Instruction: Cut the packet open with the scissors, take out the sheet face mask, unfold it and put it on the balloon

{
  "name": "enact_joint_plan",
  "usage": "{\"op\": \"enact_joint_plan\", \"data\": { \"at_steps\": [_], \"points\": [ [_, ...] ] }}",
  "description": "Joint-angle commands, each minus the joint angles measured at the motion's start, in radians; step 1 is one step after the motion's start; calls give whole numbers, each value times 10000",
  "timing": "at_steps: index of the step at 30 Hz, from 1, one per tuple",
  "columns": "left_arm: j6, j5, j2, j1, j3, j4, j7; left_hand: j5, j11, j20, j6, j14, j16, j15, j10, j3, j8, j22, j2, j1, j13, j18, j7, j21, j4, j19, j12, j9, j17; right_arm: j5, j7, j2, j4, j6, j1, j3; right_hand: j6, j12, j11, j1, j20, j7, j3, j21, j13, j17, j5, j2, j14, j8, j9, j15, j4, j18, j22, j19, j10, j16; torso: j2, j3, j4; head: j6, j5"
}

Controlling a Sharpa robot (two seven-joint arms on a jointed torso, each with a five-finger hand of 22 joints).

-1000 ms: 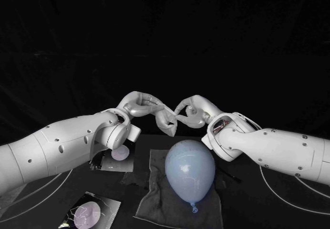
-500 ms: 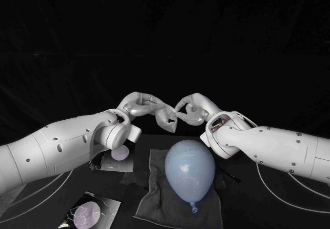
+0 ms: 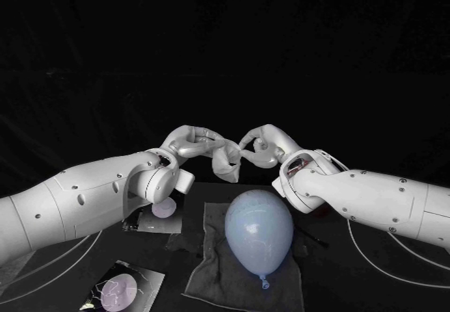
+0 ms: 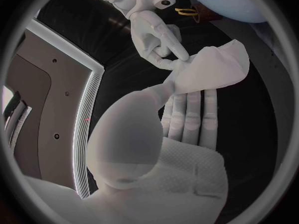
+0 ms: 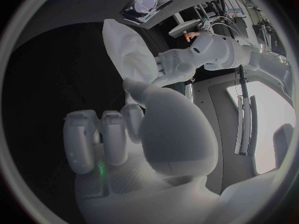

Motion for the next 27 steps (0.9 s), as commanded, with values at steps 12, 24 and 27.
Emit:
{"op": "enact_joint_plan", "data": {
  "at_steps": [12,24,27],
  "points": [
    [-206,298,14,21,14,57,81,23,-34,-93,156,176,-93,-30,176,-62,7,41,-86,14,-37,153,-9,127,-88,195,-98,337,47,-49,171,26,-49,-15,3,5,44,-11,-6,-65,-29,10,-19,52,1245,2633,29,32,1064,56,15,-67,-55,-63,2627,1108,60,53,1,-1,7,33,-18],
    [-227,360,9,21,14,52,78,23,-46,-162,179,256,-150,-44,236,-95,-25,65,-72,2,-60,161,-23,210,-80,330,-154,332,71,-46,163,16,-42,-30,3,5,44,-11,-6,-65,-29,10,-19,52,1245,2633,29,32,1064,56,15,-67,-55,-63,2627,1108,60,53,-2,-2,11,7,-14],
    [-203,368,12,21,14,53,70,24,-50,-195,184,304,-171,-53,254,-104,-39,72,-65,1,-71,163,-27,243,-78,393,-181,331,81,-46,164,18,-41,-33,3,5,44,-11,-6,-65,-29,10,-19,52,1245,2633,29,32,1064,56,15,-67,-55,-63,2627,1108,60,53,0,-2,9,-7,-4]
  ]
}}
